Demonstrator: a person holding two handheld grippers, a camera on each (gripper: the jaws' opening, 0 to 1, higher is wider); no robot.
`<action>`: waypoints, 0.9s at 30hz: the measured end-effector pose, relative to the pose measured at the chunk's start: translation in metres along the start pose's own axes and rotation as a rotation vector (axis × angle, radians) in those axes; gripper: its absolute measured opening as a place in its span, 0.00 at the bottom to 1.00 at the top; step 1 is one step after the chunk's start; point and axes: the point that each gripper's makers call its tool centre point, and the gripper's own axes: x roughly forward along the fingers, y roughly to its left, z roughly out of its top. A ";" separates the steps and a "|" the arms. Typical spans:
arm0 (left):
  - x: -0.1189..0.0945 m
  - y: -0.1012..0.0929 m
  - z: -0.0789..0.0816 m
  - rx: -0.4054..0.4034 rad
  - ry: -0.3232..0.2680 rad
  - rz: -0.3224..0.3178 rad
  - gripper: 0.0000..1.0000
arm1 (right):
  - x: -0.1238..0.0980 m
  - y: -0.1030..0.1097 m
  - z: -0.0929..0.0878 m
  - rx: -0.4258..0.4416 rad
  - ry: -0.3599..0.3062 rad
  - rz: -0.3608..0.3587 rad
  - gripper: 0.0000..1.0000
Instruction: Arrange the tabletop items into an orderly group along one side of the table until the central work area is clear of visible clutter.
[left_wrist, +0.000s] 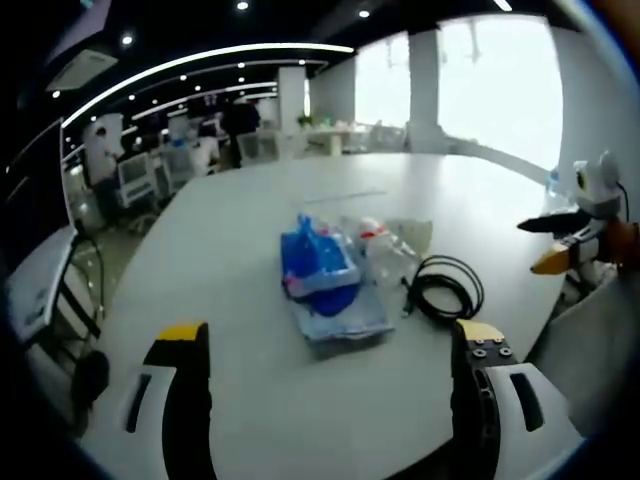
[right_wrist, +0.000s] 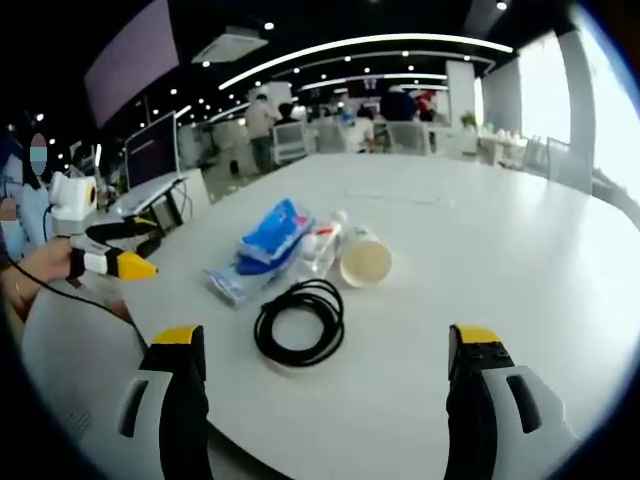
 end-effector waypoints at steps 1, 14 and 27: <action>0.000 0.000 0.000 0.001 0.002 0.000 0.98 | 0.000 0.000 0.000 0.001 0.001 0.000 1.00; 0.001 0.000 0.001 -0.001 0.003 0.003 0.98 | 0.001 0.000 0.000 0.005 0.005 0.010 1.00; 0.002 0.001 0.000 -0.001 0.006 0.010 0.98 | 0.001 -0.002 -0.003 0.022 0.012 0.013 1.00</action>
